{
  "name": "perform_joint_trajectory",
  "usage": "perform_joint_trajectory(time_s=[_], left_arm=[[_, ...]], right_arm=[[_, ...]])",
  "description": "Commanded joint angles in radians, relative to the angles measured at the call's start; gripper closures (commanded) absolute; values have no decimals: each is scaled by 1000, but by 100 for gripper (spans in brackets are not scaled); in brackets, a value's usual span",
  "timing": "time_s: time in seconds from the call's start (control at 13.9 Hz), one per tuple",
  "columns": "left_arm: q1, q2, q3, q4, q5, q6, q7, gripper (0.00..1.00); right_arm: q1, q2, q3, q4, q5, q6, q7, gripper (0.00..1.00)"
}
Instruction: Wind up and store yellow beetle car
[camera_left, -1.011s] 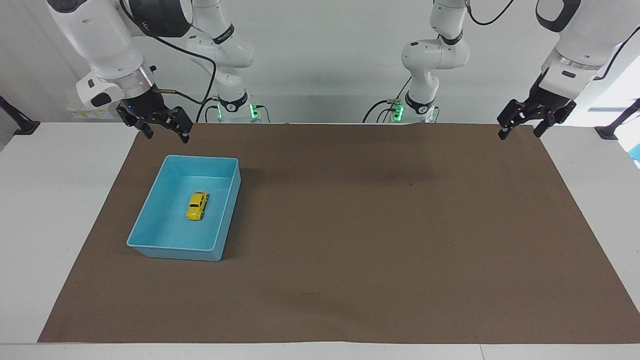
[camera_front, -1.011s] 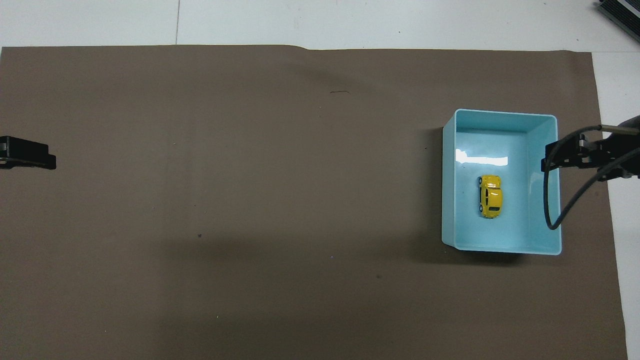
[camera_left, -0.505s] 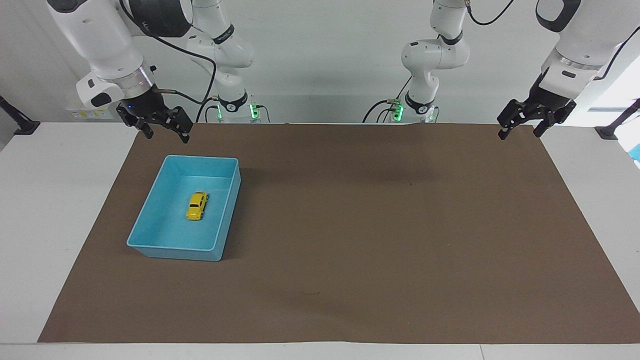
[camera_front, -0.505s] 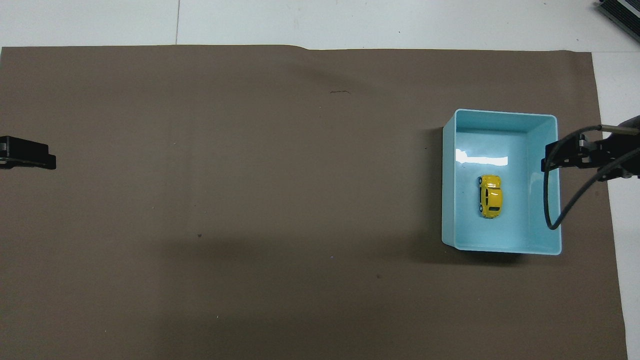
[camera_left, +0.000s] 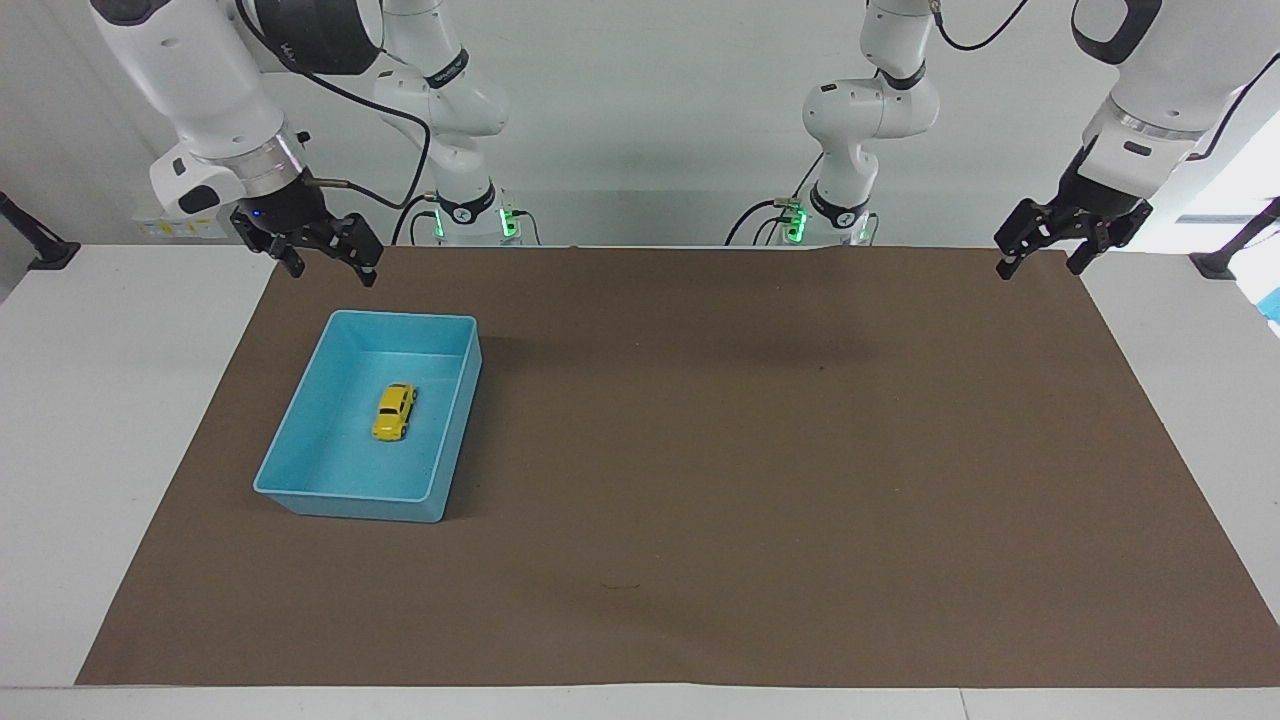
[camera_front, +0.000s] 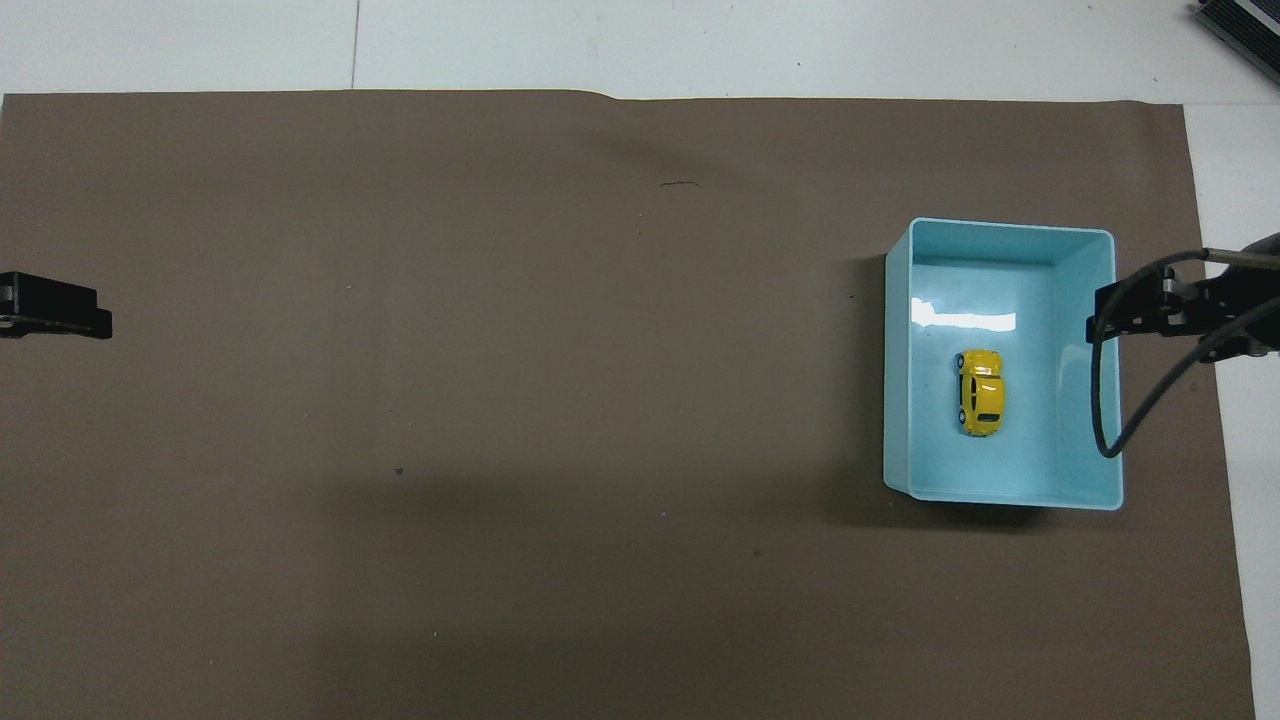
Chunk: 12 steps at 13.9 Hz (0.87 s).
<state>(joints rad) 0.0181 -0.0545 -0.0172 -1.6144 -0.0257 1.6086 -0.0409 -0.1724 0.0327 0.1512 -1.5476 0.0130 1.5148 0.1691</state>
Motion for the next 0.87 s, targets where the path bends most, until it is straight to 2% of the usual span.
perform_joint_trajectory(time_s=[0.0,0.36,0.58,0.79], left_arm=[[0,-15,2,-7,-10,-12,-8,0],[0,-15,2,-7,-10,-10,-8,0],[0,-15,2,-7,-10,-12,-8,0],[0,-15,2,-7,-10,-12,-8,0]], right_arm=[[-10,-17,4,-25,1,25,9,0],[-13,10,-2,7,2,28,9,0],[30,9,-18,21,-10,18,10,0],[157,10,-134,40,-62,18,-2,0]])
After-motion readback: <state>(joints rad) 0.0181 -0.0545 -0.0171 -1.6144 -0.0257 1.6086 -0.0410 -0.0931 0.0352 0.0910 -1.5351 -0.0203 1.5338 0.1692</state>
